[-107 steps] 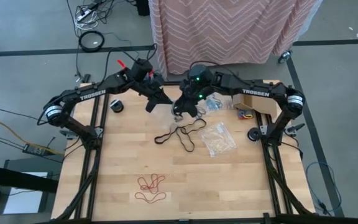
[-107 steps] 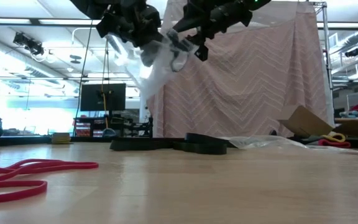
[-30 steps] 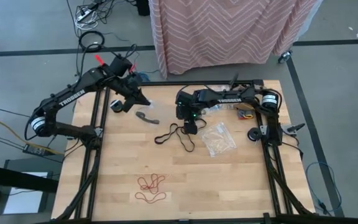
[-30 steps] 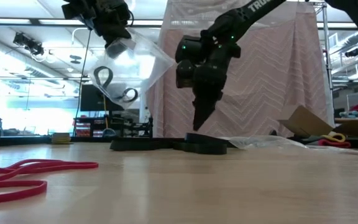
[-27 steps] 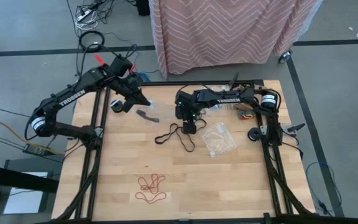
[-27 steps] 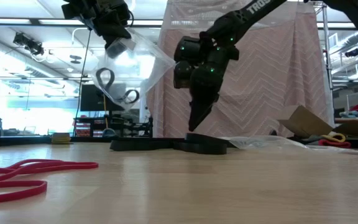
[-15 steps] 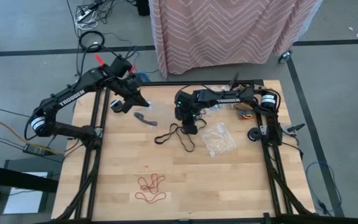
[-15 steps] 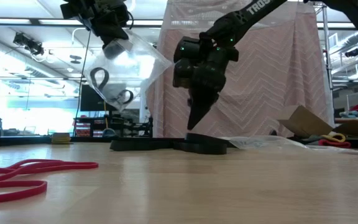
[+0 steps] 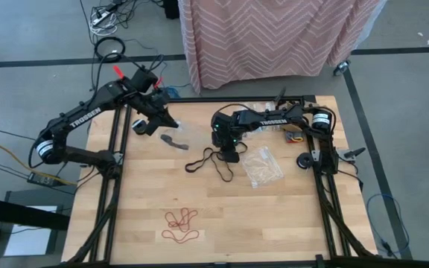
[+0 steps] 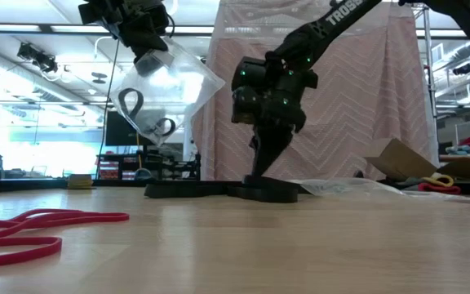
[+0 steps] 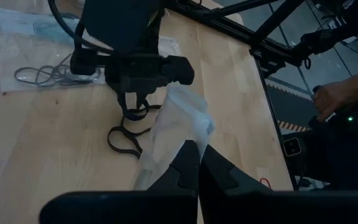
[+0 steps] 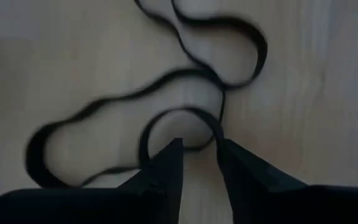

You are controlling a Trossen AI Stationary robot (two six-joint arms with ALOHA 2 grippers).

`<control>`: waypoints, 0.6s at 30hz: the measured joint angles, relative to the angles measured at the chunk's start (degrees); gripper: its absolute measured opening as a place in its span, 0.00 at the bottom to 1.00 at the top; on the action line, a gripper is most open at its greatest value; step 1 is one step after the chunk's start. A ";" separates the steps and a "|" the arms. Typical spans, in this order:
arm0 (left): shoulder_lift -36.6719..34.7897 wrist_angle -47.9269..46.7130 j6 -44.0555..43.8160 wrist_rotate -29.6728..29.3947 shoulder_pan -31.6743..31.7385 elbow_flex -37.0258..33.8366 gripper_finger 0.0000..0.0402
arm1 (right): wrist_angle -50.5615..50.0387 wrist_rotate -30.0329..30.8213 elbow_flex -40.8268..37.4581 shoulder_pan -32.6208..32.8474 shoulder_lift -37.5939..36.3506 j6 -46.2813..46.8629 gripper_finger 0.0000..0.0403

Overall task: Sort rubber bands
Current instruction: Put the black rubber band into the left transparent zip bag

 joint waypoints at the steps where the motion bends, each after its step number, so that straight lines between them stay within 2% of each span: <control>1: 0.00 0.08 0.02 0.00 0.00 0.00 0.00 | 0.02 0.40 -0.51 0.00 0.00 0.34 0.25; 5: 0.00 0.26 0.04 0.00 0.00 0.00 0.00 | 3.63 2.29 -0.98 0.00 0.00 2.43 0.23; 12: 0.00 0.21 0.04 -0.02 0.00 0.00 0.00 | 7.72 2.43 -1.03 -0.04 0.00 4.48 0.02; 18: 0.00 0.19 0.04 -0.09 0.00 0.00 0.00 | 6.50 -0.49 -1.05 -1.28 -0.31 12.72 0.00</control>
